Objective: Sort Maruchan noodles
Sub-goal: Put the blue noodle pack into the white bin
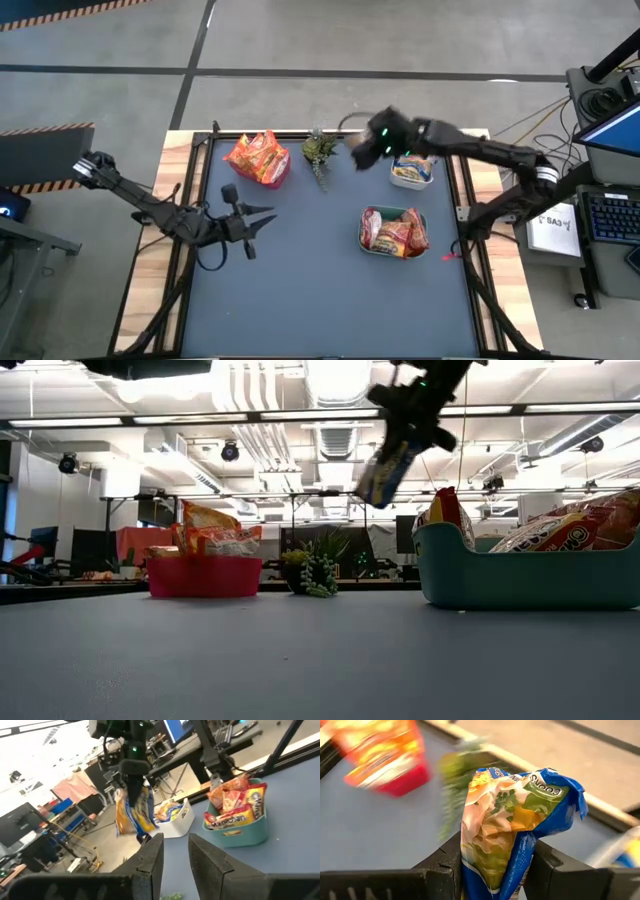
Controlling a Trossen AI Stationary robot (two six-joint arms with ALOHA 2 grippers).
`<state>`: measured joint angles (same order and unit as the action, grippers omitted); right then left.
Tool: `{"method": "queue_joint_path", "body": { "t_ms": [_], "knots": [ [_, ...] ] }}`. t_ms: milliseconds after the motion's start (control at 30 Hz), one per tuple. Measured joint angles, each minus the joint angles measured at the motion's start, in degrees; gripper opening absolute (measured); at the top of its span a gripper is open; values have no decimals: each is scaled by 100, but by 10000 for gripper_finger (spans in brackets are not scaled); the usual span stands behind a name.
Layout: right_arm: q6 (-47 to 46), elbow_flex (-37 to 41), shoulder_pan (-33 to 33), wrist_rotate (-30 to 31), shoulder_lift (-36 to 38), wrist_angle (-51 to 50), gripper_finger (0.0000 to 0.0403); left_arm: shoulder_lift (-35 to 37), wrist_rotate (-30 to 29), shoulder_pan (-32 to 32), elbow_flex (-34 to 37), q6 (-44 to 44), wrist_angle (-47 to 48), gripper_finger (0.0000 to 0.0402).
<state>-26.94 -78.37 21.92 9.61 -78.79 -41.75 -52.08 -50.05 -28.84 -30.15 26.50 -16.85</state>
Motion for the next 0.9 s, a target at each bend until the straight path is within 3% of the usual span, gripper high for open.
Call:
{"method": "queue_joint_path", "body": {
  "t_ms": [267, 467, 667, 900],
  "knots": [
    [126, 146, 1623, 401, 263, -543, 128, -123, -2, 101, 0, 2, 23, 73],
    [238, 449, 2477, 393, 232, -572, 128, -130, -3, 101, 0, 4, 23, 73],
    [292, 464, 2957, 405, 206, -552, 128, -130, -4, 101, 0, 48, 23, 73],
    [256, 648, 3014, 347, 206, -544, 128, -130, -6, 101, 0, 90, 21, 73]
  ]
}}
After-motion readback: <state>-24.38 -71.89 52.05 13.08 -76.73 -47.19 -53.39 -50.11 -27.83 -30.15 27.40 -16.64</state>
